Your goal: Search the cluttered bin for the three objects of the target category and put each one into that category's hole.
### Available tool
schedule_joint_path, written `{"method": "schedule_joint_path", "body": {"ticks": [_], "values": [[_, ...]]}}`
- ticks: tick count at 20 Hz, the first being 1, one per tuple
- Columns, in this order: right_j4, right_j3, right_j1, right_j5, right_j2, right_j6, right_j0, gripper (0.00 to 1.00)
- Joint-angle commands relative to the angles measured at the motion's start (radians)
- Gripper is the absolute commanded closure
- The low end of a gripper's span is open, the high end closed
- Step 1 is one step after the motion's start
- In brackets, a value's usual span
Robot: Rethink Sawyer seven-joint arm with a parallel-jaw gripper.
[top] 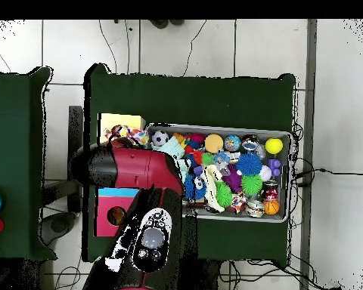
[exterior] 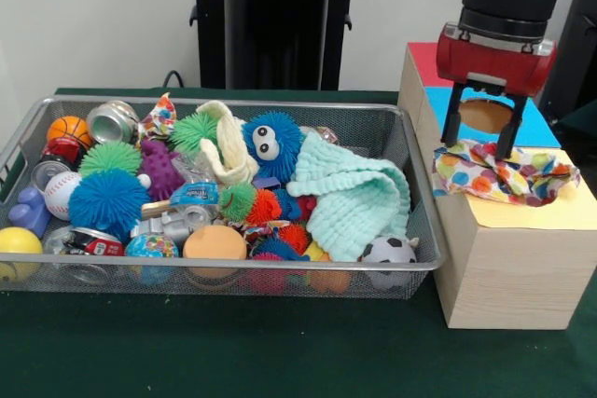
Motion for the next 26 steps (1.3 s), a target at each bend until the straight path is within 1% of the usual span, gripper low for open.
{"method": "schedule_joint_path", "body": {"ticks": [1,9,19,26], "values": [[-0.023,-0.071,0.049,0.070,0.010,0.120,0.007,0.00],[-0.020,-0.099,0.064,0.095,-0.001,0.121,0.015,0.00],[-0.020,-0.082,0.057,0.080,0.009,0.108,0.005,0.00],[-0.023,-0.091,0.047,0.105,0.009,0.094,-0.001,0.00]]}}
